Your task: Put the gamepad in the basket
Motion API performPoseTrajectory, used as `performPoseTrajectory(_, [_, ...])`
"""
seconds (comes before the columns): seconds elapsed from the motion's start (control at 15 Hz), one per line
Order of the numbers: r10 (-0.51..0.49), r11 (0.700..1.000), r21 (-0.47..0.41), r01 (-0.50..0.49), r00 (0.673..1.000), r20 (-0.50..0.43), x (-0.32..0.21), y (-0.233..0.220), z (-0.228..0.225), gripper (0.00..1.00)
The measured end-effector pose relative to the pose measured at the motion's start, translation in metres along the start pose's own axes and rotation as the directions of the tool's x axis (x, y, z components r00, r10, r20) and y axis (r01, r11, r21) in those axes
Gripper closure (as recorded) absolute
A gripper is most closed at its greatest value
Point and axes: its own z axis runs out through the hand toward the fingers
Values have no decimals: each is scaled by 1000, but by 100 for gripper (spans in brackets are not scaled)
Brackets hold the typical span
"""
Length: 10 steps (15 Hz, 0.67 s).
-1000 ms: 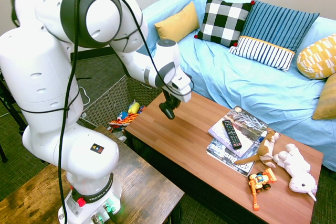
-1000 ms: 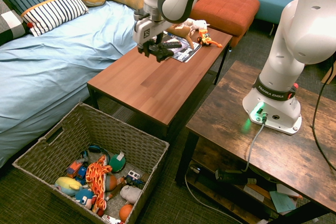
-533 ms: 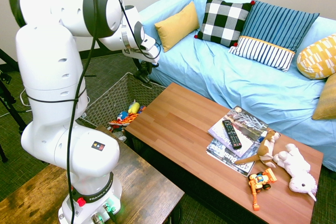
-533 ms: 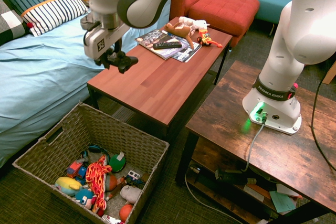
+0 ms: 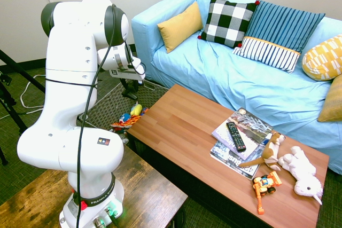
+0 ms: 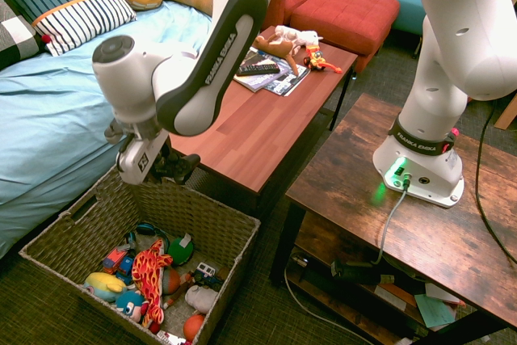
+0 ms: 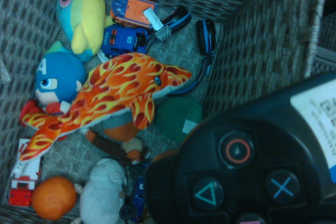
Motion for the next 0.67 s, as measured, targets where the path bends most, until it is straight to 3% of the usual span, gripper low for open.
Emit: performPoseTrajectory(0.67, [-37,990,-137,37,999,5,-11,-42,171,100])
